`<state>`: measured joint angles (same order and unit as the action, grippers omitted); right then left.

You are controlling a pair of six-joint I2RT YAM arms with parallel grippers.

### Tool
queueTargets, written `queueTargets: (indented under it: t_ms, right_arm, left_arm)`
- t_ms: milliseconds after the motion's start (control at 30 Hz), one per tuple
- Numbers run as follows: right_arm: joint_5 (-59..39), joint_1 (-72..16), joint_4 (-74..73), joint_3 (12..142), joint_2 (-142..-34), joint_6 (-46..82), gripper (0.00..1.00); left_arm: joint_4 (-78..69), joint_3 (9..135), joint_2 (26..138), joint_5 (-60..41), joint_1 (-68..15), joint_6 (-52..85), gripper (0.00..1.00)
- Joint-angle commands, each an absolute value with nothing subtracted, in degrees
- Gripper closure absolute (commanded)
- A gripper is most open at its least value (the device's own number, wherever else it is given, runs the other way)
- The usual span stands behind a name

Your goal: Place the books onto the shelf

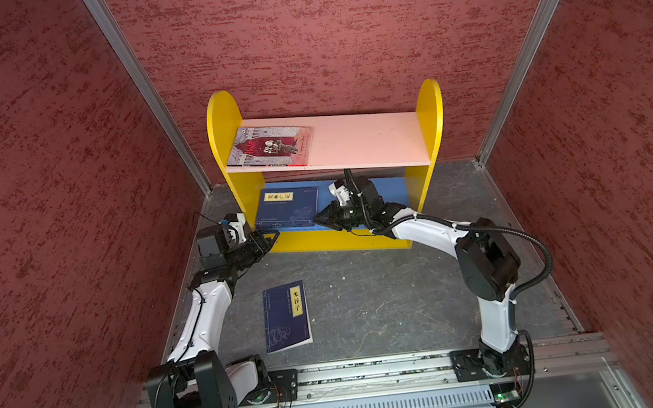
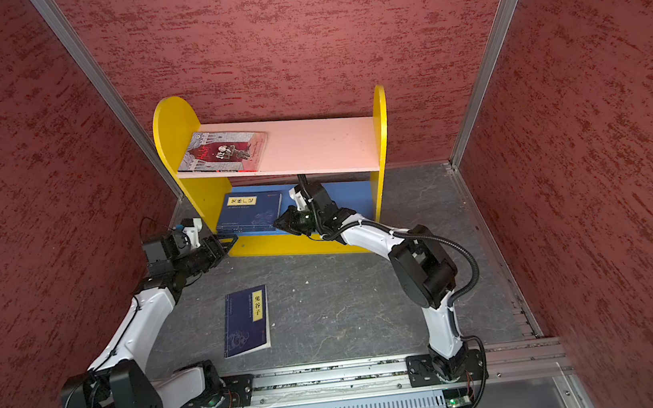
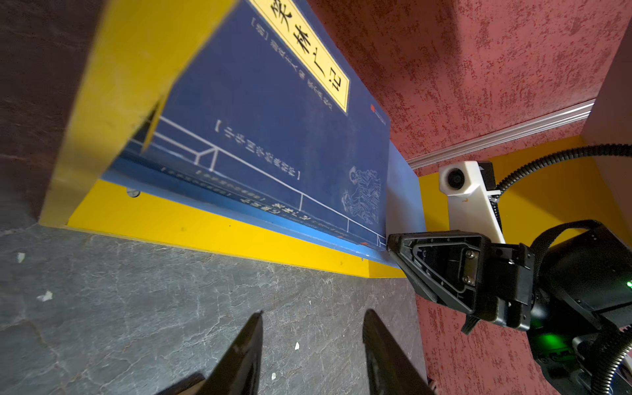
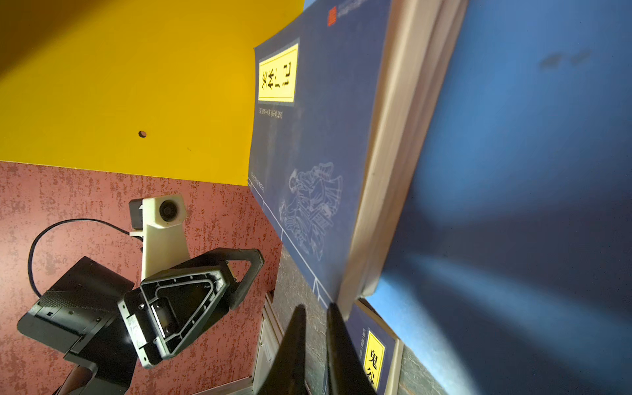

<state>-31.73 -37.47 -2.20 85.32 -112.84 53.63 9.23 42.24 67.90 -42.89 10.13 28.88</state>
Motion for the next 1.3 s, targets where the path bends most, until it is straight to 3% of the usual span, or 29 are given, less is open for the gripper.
queueTargets:
  t_ms: [0, 500, 800, 1267]
  right_arm:
    - [-32.4, -37.8, -4.6, 86.4, -114.1, 54.2, 0.85]
    - [-33.0, -38.1, -5.2, 87.3, -114.7, 54.3, 0.85]
    - [-28.4, -38.5, -6.6, 81.1, -108.4, 52.5, 0.86]
    - [-27.0, -44.9, -14.5, 80.9, -109.4, 58.4, 0.86]
  left_arm:
    - [7.5, 43.9, 68.9, -42.2, 10.5, 29.4, 0.52]
    - [6.2, 44.0, 68.8, -42.3, 10.6, 30.9, 0.52]
    - [16.4, 46.1, 64.8, -41.1, 14.7, 25.1, 0.55]
    - [14.3, 45.4, 65.0, -44.3, 17.8, 28.4, 0.53]
